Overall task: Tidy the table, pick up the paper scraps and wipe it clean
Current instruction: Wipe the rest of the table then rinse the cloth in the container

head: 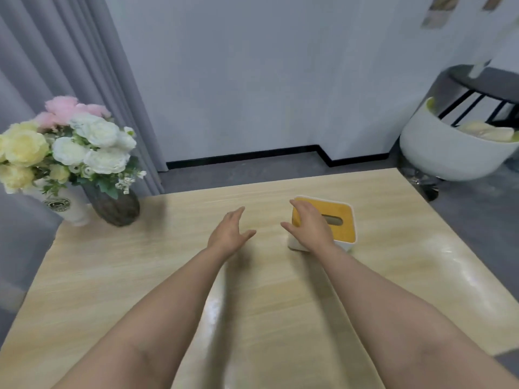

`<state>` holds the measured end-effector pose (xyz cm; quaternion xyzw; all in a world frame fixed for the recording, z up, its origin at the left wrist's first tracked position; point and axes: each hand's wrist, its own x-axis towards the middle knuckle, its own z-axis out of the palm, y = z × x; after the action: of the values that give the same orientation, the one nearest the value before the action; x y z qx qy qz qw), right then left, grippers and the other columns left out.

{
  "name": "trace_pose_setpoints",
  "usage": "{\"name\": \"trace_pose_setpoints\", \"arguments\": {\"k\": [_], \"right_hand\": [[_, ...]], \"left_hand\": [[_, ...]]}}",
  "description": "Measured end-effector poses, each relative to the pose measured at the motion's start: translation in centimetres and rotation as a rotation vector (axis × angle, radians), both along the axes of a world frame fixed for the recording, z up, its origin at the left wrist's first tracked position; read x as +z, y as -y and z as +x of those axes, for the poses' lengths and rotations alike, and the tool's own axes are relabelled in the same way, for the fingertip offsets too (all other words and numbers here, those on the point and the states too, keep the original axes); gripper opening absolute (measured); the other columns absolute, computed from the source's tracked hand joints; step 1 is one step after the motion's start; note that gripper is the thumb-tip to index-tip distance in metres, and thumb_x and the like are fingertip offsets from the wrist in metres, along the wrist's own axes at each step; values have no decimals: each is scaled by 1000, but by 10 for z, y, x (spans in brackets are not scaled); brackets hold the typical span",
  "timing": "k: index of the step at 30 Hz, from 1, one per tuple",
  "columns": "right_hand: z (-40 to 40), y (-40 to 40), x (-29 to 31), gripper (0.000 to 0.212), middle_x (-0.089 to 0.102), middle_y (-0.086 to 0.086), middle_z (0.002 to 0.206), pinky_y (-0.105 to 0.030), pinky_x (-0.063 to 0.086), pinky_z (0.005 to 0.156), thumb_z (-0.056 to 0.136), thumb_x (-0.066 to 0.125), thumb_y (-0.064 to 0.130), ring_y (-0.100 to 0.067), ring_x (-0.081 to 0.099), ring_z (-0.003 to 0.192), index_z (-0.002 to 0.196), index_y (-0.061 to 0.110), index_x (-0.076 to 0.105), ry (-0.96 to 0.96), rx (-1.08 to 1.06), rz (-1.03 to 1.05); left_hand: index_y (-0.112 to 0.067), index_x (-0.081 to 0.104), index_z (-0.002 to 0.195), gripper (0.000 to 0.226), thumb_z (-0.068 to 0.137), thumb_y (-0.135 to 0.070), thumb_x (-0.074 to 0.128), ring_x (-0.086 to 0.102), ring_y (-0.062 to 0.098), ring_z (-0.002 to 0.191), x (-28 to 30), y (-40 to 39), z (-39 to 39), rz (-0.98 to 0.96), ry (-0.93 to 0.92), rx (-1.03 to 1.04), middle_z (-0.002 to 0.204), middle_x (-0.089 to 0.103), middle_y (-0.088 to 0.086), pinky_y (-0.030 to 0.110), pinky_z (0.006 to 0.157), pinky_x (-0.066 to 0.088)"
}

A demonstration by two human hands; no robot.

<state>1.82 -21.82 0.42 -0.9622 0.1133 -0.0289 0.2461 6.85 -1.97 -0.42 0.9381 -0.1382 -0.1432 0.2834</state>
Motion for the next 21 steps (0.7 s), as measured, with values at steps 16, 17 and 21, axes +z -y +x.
{"name": "trace_pose_setpoints", "arguments": {"k": [16,17,21], "right_hand": [[-50,127,-46,76,32,-7,148,-36,33,107,86,62,42,-21,32,136,147,19,24,-184,-290,291],[-49,127,-48,76,32,-7,148,-36,33,107,87,61,42,-21,32,136,148,18,23,-182,-281,298],[-47,124,-54,73,38,-10,144,-37,34,106,88,60,41,-25,36,133,147,16,25,-177,-262,318]], "left_hand": [[-21,9,149,97,78,-37,73,44,28,125,-22,153,-11,-41,-323,-30,140,41,11,39,103,39],[-20,6,150,98,79,-37,72,42,28,127,-24,156,-10,-22,-339,-30,142,38,12,38,104,38],[-14,6,151,85,89,-30,62,36,28,131,-33,163,-13,28,-279,-33,143,29,15,31,104,33]]}}
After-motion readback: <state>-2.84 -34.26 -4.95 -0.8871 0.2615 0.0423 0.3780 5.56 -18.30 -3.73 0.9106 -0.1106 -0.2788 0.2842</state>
